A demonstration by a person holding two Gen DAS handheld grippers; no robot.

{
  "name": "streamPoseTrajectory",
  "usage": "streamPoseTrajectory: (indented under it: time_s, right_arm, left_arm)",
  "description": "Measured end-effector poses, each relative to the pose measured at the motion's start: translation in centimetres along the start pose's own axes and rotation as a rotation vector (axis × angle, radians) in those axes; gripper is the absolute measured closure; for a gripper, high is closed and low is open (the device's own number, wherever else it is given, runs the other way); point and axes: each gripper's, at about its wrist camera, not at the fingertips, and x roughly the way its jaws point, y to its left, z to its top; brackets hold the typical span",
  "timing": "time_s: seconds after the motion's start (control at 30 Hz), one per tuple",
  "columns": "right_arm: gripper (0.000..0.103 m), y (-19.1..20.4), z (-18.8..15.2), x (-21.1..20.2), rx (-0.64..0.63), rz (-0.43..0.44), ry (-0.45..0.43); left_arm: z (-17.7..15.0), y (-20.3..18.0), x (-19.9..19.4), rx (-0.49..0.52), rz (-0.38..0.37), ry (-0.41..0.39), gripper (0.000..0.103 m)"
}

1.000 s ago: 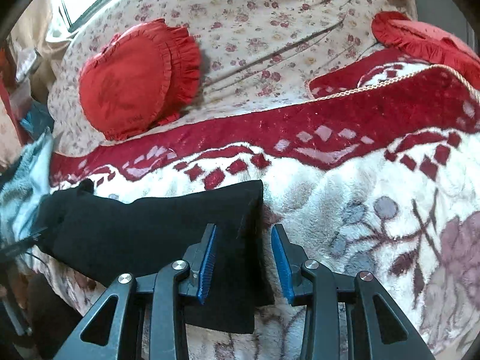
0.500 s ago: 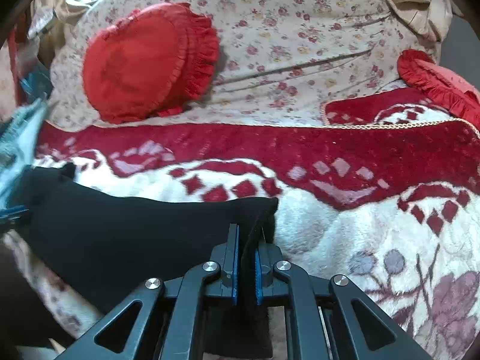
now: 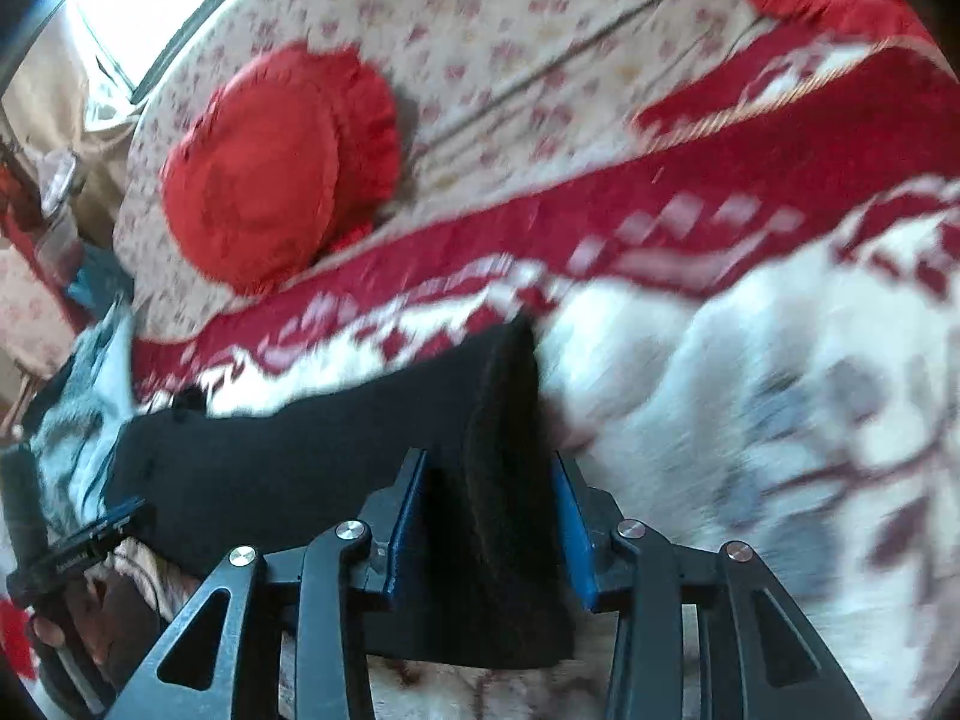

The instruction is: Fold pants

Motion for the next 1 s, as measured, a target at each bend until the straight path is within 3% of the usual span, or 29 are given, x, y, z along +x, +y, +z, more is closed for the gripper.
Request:
streamPoseTrajectory:
  time_s: [0.03, 0.07, 0.23, 0.4, 0.53, 0.67, 0.87, 1.0]
  right_arm:
    - [0.071, 0.2, -0.3, -0.1, 0.011, 0.001, -0.026]
    - [0.086, 0.7, -0.3, -0.3, -0.003, 0.004, -0.030]
    - [0.088, 3.6, 0.3, -3.2, -0.144, -0.088, -0.120]
    - [0.091, 3.7, -0.3, -1.2, -0.219, -0.286, -0.064]
    - [0.091, 2.0, -0.4, -1.1, -0.151, -0.257, -0.053]
    - [0.087, 2.3, 0.3, -3.7, -0.127, -0.324, -0.095]
    - [0.084, 3.5, 0.6, -5.7, -0.087, -0.180, -0.121]
    - [0.079, 3.7, -0.1, -4.7, -0.056, -0.146, -0.102]
  left_arm:
    - [0.0, 0.0, 0.0, -0.003, 0.000, 0.002, 0.039]
    - [0.0, 0.0, -0.1, -0.006, 0.000, 0.005, 0.039]
    - [0.4, -0.4, -1.0, -0.024, -0.039, -0.009, 0.039]
    - [-0.1, -1.0, 0.0, -0.002, -0.002, -0.010, 0.039]
    - [-0.4, -1.3, 0.1, 0.013, 0.019, -0.023, 0.039]
    - [-0.4, -1.2, -0.5, 0.006, 0.010, -0.032, 0.039]
    - [-0.2, -0.6, -1.8, 0.004, 0.038, -0.066, 0.039]
    - [-0.1, 0.2, -2.1, -0.008, 0.051, -0.073, 0.039]
